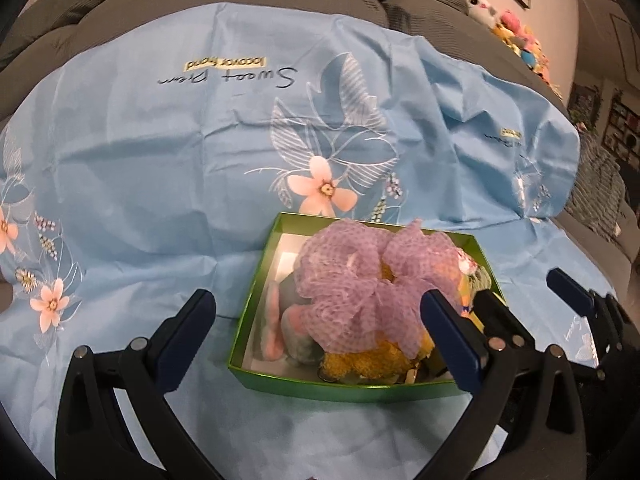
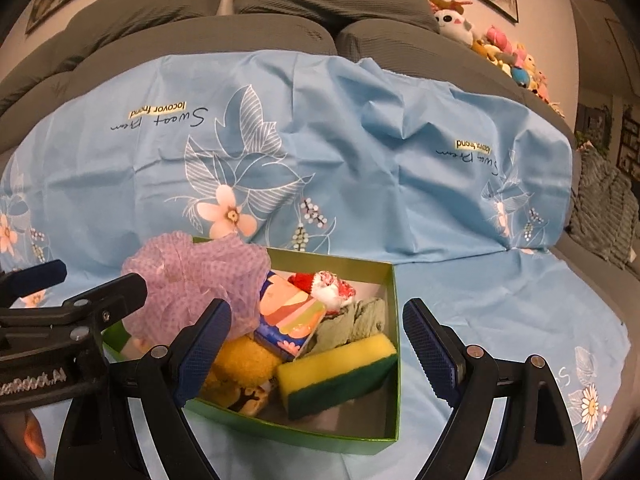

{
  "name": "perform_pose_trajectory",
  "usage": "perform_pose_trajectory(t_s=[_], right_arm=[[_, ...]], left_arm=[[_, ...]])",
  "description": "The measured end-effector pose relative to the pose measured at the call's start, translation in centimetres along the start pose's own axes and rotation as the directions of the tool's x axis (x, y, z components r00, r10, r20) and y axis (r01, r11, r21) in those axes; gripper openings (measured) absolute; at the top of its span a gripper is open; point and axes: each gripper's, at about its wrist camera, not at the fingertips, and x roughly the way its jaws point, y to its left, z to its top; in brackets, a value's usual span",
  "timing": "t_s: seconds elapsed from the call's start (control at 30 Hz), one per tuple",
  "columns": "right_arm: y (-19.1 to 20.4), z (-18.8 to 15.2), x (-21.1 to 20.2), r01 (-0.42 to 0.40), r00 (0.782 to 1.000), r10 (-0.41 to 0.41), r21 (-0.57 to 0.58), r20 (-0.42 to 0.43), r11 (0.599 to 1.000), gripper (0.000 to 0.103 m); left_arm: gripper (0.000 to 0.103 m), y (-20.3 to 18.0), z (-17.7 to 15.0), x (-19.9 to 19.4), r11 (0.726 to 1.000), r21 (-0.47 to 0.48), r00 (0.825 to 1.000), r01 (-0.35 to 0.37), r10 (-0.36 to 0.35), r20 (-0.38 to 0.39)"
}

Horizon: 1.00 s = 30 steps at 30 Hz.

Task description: Organize soft objects

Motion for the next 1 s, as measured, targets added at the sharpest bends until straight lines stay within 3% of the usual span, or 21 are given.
perform_pose_trajectory(t_s=[0.3,0.7,0.9,1.0], right_arm=[[0.5,-0.4,0.0,0.005,1.000,-0.005,-0.013,-0.004,1.000,0.088],[0.2,-0.5,0.3,0.000,1.000,0.000,-0.007,-0.009,1.000,0.088],[0.0,-0.8,0.9,-0.018,0.999,0.018,-0.007,-0.050,1.000,0.088],[-0.3,-1.3,1.7,-0.043,0.989,0.043,0.004,-0.141,0.999,0.088]], left_arm=[[0.102,0.0,-0.3,-0.1,1.000,0.014,1.000,0.018,-0.018,0.013],[0.102,-0.2,-0.3,-0.5,0.995,0.029,0.994,-0.099,0.097,0.043],[0.102,-0.4,-0.8,-0.3,0.993,0.041,0.994,-0.111,0.111,0.008],[0.102,-0.1,-1.1,-0.1,0.989,0.028,0.987,-0.143,0.144,-0.076]])
